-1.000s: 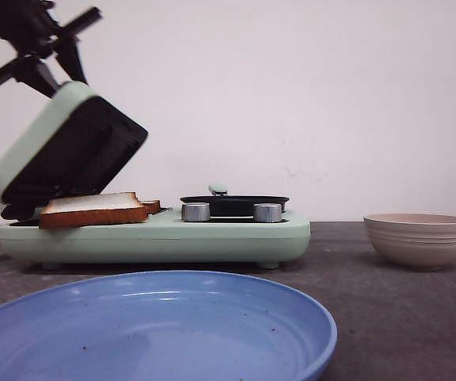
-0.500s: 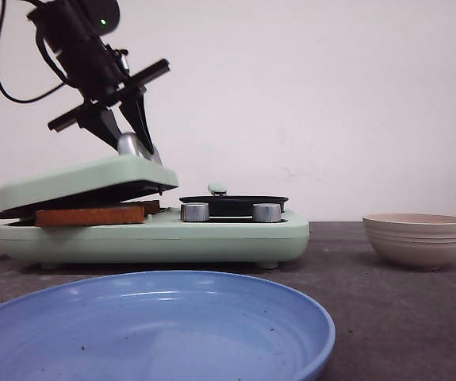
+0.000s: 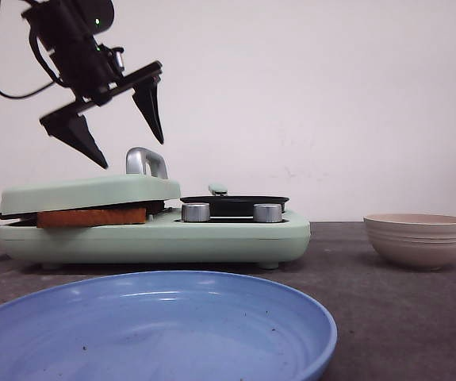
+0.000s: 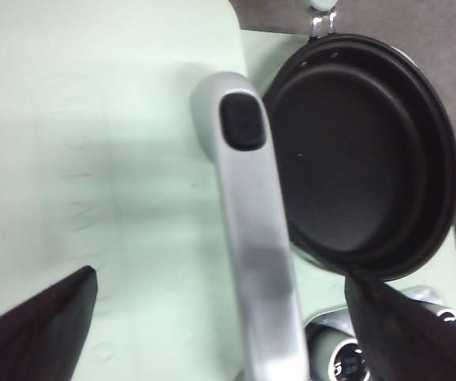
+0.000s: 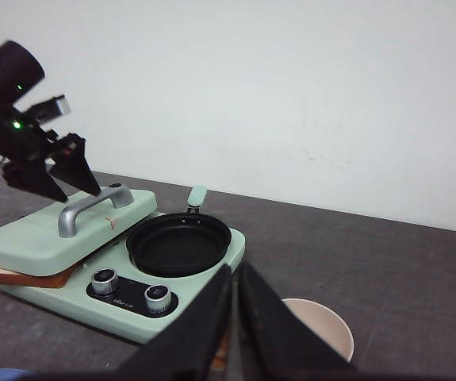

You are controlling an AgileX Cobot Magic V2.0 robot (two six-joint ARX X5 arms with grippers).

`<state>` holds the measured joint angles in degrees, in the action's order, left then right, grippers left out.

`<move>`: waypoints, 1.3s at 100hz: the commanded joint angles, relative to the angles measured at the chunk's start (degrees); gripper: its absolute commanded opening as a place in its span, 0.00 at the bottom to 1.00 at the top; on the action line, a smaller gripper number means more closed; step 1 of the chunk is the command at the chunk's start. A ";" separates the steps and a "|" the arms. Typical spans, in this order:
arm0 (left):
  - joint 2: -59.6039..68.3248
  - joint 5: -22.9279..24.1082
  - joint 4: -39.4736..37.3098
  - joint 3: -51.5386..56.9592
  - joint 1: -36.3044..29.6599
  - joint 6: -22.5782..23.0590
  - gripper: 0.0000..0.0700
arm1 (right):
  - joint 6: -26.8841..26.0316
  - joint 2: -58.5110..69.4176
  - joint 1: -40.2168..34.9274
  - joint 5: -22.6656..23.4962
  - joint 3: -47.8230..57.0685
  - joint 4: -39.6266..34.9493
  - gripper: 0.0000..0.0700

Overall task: Make breakfast with bread and shrimp
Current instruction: 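Open the left gripper and raise it off the closed lid, then move the right gripper down toward the shrimp in the cream bowl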

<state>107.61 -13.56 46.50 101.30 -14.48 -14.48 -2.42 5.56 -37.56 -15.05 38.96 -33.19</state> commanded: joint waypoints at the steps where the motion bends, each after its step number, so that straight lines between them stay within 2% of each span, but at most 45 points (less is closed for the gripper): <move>1: -3.19 1.70 -0.02 1.31 -0.07 1.44 0.60 | -0.72 0.92 -0.46 -0.02 0.22 0.57 0.00; 8: -6.84 2.19 -0.26 1.31 -0.17 2.86 0.36 | -1.40 1.79 -0.46 0.00 0.22 0.57 0.00; 12: -8.96 2.19 -0.70 1.31 -0.28 3.41 0.27 | -1.77 2.34 -0.46 0.00 0.22 0.59 0.00; 21: -14.34 2.19 -1.60 1.31 -0.55 3.56 0.15 | -2.19 3.82 -0.46 0.02 0.22 0.59 0.00; 37: -23.96 3.43 -1.20 1.29 -0.66 5.57 0.14 | -3.26 6.71 -0.46 0.22 0.22 0.61 0.00; 57: -34.84 3.78 6.49 0.37 -2.14 6.60 0.13 | -3.28 10.36 -0.46 1.53 0.22 1.36 0.00; 64: -38.60 3.78 8.52 -0.39 -3.15 7.26 0.08 | -3.56 11.61 -0.46 2.21 0.22 2.03 0.00; 79: -45.81 4.55 12.00 -1.77 -5.14 7.48 0.07 | -3.67 14.23 -0.46 4.59 0.22 4.07 0.01; 88: -49.59 5.90 13.94 -2.84 -5.42 7.67 0.02 | -3.72 15.76 -0.46 5.92 0.22 4.44 0.00; 104: -55.34 9.66 17.31 -6.10 -5.40 8.50 0.02 | -4.92 18.32 -0.46 7.82 0.22 4.44 0.00; 118: -59.76 11.45 18.16 -11.30 -5.40 8.68 0.02 | -5.42 20.41 -0.46 9.73 0.22 4.44 0.00; 130: -63.12 12.11 17.77 -17.03 -5.40 8.33 0.02 | -8.28 22.45 -0.44 12.24 0.22 4.44 0.00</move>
<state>45.06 -1.63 64.77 85.78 -19.66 -6.68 -7.84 26.98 -37.56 -3.92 38.96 -29.34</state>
